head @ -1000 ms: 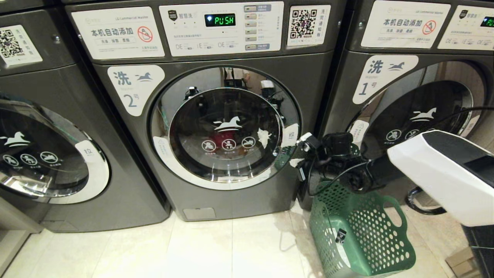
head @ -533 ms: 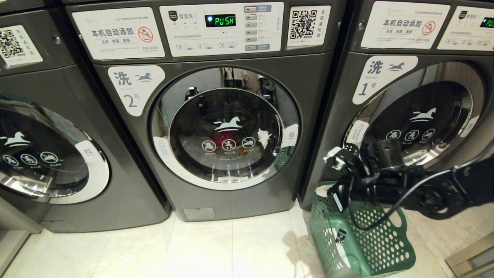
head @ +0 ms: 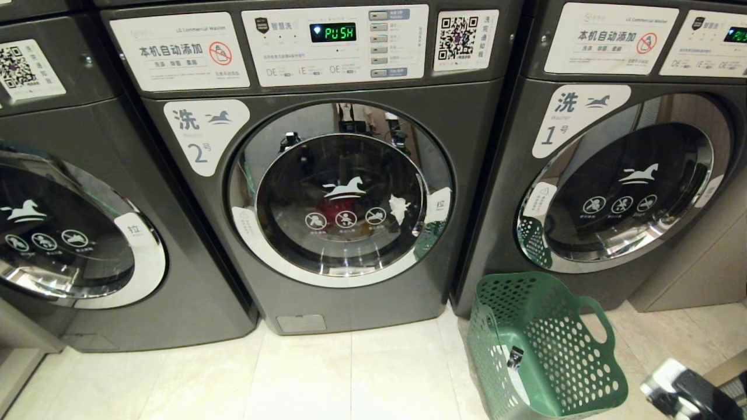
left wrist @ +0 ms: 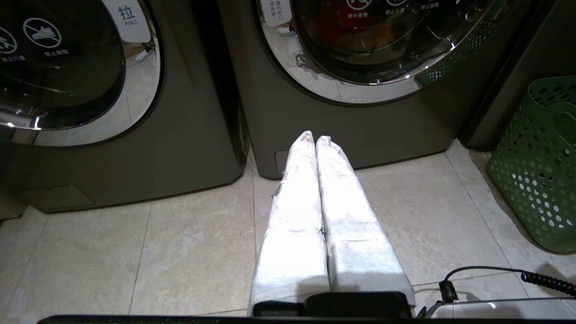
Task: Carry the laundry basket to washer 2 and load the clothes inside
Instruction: Press the washing machine switch
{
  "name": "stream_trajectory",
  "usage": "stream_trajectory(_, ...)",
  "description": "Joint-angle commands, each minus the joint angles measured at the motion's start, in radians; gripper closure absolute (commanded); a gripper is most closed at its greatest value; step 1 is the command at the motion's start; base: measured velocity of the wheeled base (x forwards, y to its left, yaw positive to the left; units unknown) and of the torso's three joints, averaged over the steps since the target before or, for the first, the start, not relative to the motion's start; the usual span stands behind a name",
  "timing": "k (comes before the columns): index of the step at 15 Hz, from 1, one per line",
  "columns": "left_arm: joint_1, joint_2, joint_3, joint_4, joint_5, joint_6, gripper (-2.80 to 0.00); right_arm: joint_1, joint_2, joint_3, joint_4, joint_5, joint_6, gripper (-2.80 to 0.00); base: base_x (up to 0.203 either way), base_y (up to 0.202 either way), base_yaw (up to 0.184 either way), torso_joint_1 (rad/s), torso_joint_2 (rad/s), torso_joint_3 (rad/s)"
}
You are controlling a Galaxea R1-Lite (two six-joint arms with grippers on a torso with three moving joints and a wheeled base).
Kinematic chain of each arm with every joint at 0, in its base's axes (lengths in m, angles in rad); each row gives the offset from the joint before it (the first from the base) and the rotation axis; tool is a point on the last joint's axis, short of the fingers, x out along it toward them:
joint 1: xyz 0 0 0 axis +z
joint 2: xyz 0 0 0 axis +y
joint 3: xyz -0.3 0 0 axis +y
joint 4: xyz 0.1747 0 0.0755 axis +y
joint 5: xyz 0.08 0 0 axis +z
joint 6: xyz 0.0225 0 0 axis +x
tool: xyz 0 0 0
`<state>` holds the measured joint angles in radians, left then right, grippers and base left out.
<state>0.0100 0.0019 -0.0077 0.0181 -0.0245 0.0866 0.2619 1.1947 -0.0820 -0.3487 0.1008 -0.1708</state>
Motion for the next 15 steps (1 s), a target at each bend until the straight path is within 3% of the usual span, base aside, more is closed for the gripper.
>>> stream_trajectory(1, 0.001, 0.000, 0.000, 0.000, 0.000, 0.001, 0.00, -0.005, -0.180, 0.081, 0.065, -0.005, 0.001, 0.00, 0.000, 0.000, 0.000, 0.000, 0.00, 0.000)
stream_trajectory(4, 0.001, 0.000, 0.001, 0.000, 0.000, 0.001, 0.00, 0.005, -0.321, 0.065, 0.395, -0.056, 0.008, 0.00, 0.000, 0.000, 0.000, 0.000, 0.00, 0.000)
stream_trajectory(5, 0.001, 0.000, 0.002, 0.000, 0.000, 0.002, 0.00, 0.001, -0.334, 0.059, 0.433, -0.078, 0.027, 0.00, 0.000, 0.000, 0.000, 0.000, 0.00, 0.000)
stream_trajectory(7, 0.001, 0.000, 0.002, 0.000, 0.000, 0.002, 0.00, -0.082, -0.345, 0.056, 0.425, -0.094, 0.053, 0.00, 0.000, 0.000, 0.000, 0.000, 0.00, 0.000)
stream_trajectory(10, 0.001, 0.000, 0.002, 0.000, -0.003, 0.002, 0.00, -0.285, -0.427, 0.057, 0.421, -0.097, 0.055, 0.00, 0.000, 0.000, 0.000, 0.000, 0.00, 0.000)
stream_trajectory(15, 0.001, 0.000, 0.000, 0.001, -0.006, 0.002, 0.00, -0.285, -0.959, 0.073, 0.373, -0.091, 0.058, 0.00, 0.000, 0.000, 0.000, 0.000, 0.00, 0.000)
